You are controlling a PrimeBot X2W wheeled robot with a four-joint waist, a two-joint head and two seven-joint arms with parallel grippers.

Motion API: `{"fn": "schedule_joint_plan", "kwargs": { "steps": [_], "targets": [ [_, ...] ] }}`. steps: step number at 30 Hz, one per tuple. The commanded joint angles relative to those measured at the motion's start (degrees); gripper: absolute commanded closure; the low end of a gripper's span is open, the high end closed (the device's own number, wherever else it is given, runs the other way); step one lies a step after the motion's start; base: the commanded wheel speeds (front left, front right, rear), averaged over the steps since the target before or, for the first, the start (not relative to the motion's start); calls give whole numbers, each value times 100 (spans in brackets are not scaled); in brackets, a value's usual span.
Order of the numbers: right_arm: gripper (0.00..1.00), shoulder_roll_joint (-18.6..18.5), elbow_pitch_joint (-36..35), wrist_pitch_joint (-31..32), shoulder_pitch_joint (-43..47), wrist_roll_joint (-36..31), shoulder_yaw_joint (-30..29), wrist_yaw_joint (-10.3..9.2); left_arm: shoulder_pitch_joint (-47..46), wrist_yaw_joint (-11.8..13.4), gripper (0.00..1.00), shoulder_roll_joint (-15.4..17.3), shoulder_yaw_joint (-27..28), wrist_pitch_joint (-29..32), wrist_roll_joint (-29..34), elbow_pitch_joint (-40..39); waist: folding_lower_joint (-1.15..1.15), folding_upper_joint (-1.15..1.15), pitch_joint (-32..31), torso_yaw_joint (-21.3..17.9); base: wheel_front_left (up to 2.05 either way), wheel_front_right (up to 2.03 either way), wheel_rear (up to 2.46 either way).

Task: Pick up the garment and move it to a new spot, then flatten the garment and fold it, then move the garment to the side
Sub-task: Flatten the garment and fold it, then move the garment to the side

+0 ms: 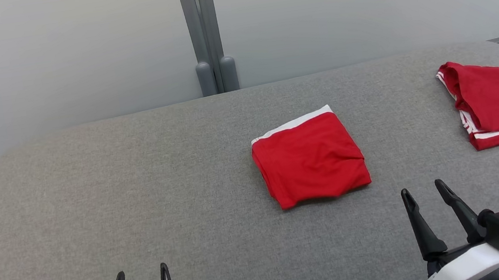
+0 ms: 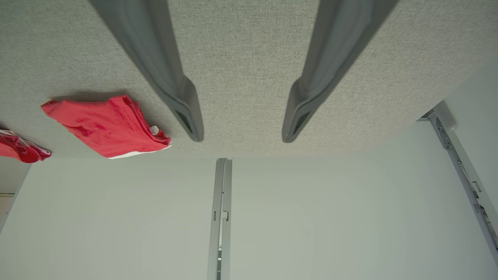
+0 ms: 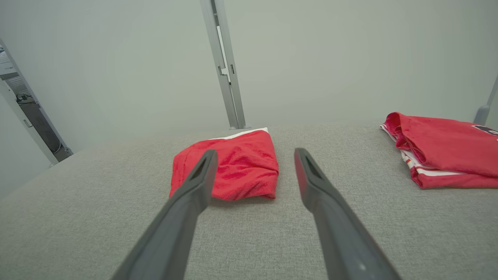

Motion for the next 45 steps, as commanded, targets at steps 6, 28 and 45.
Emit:
{"fn": "schedule_joint_plan", "kwargs": {
  "steps": [6, 28, 45],
  "targets": [
    [0, 21, 94, -13, 101, -27, 89, -6, 93, -40, 0, 10, 82, -16, 25, -13, 0, 0, -26, -67, 0, 0, 0],
    [0, 47, 208, -13, -25, -1, 380, -6, 10, 93, 0, 10, 30, -16, 143, 102, 0, 0, -8, -17, 0, 0, 0],
    [0, 37, 417, -13, -512, 340, 545, -6, -281, 125, 0, 10, -277, -16, 206, 113, 0, 0, 333, 418, 0, 0, 0]
  ]
}}
